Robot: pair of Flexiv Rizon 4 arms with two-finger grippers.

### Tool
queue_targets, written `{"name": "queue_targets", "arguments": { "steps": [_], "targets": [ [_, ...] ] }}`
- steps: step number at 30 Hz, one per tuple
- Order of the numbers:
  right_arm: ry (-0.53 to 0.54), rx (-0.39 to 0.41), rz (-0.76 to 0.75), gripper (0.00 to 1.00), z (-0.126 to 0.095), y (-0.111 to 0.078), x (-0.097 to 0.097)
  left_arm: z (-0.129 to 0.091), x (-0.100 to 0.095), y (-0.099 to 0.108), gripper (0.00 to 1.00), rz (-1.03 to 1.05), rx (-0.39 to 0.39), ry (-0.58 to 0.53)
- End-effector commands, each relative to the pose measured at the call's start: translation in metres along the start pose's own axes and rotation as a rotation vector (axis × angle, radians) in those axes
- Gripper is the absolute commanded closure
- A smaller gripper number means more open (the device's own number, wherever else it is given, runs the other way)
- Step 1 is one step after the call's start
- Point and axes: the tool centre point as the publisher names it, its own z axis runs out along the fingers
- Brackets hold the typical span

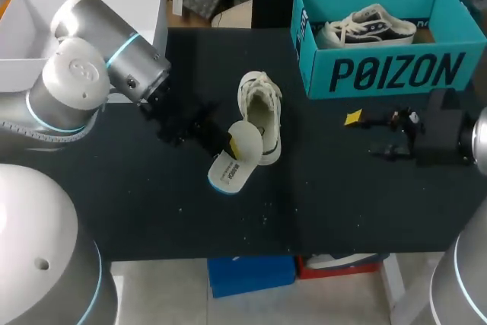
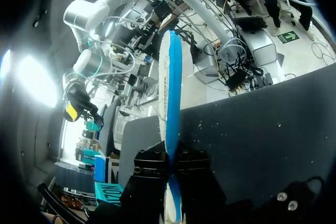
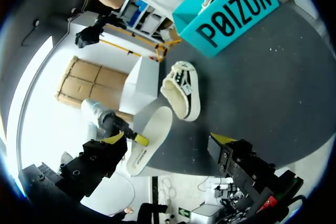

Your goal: Take the shoe out of the shoebox, open the shoe tongue, remove and reinsert the insole, then place the shoe into the shoebox

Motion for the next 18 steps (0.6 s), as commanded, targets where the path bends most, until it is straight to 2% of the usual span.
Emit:
{"name": "queue_targets", "arguments": {
  "steps": [1, 4, 10, 18],
  "targets": [
    [-0.001, 0.001, 0.001, 0.0, -0.001, 0.0, 0.001, 0.009, -0.008, 0.022, 1.0, -0.002, 0.036, 0.095],
    [-0.001, 0.001, 0.001, 0.0, -0.001, 0.0, 0.001, 0.014, -0.008, 0.034, 1.0, -0.007, 0.046, 0.106],
    [-0.001, 0.001, 0.001, 0.0, -0.001, 0.0, 0.001, 0.023, -0.008, 0.044, 1.0, -0.022, 0.049, 0.156],
    [-0.001, 0.001, 0.001, 0.0, -0.001, 0.0, 0.001, 0.024, -0.005, 0.06, 1.0, -0.06, 0.009, 0.187]
  ]
}}
